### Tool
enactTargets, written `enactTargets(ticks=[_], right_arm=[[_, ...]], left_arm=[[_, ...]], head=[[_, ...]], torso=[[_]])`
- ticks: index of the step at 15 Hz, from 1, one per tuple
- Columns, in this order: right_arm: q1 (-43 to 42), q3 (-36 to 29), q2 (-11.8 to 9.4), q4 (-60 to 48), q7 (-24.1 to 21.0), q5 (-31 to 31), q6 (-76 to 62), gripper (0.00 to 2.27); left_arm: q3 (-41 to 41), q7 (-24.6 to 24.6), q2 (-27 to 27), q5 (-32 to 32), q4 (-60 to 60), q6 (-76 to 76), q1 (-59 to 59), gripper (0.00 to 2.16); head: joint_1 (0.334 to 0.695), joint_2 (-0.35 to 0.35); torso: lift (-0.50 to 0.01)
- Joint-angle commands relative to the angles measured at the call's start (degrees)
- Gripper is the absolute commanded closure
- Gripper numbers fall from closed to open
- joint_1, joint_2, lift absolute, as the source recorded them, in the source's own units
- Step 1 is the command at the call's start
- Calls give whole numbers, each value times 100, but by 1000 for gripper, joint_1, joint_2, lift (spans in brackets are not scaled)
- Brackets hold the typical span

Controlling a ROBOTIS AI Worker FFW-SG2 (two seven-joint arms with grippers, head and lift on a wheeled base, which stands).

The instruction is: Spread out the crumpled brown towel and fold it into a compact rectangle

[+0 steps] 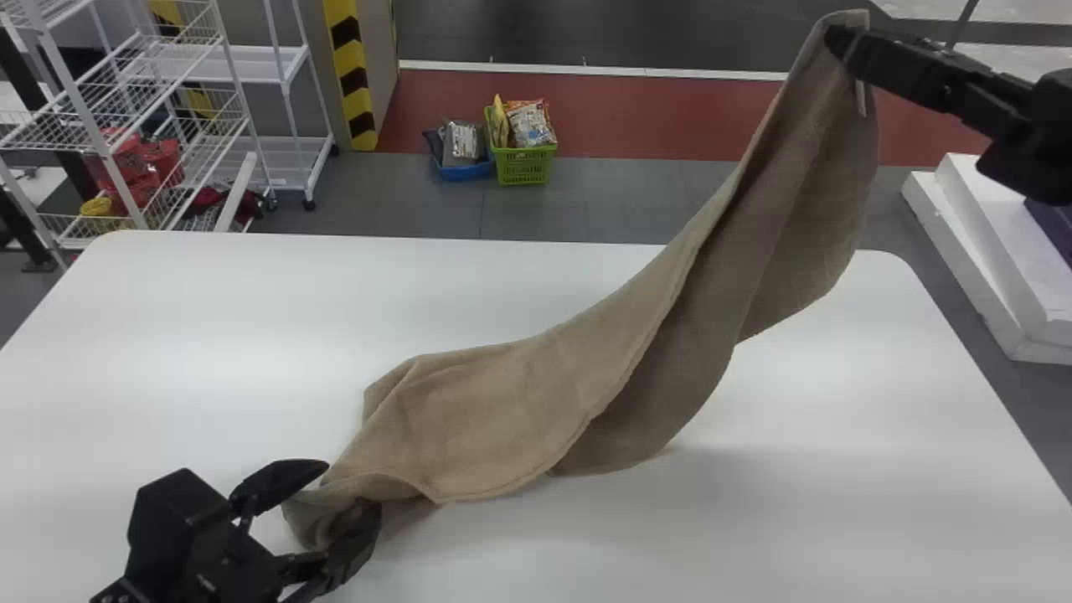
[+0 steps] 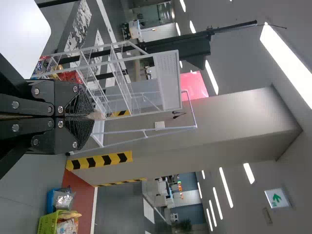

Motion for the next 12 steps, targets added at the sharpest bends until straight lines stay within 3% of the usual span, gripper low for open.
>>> enactTargets(ticks=[1,6,8,10,11,12], right_arm=[[0,6,8,4,-1,-1,-1,1443],[0,6,8,13,-1,-10,-1,1443],[-18,15,25,40,-1,-10,-1,1443],[-35,15,43,57,-10,-10,-1,1443],[-35,15,52,57,-10,-10,-1,1443],[-35,15,52,57,-10,-10,-18,1443]], left_arm=[[4,-68,-10,-5,-118,0,16,377],[31,-235,-18,-119,-259,0,69,397],[31,-262,-18,-163,-250,0,60,620],[39,-270,-18,-163,-268,0,60,637],[39,-279,-18,-163,-259,0,43,738],[39,-288,-18,-172,-259,0,25,1001]], head=[[695,-36],[695,-46],[695,-45],[695,-44],[695,-43],[695,-42]], torso=[[-127],[-127],[-127],[-127],[-127],[-127]])
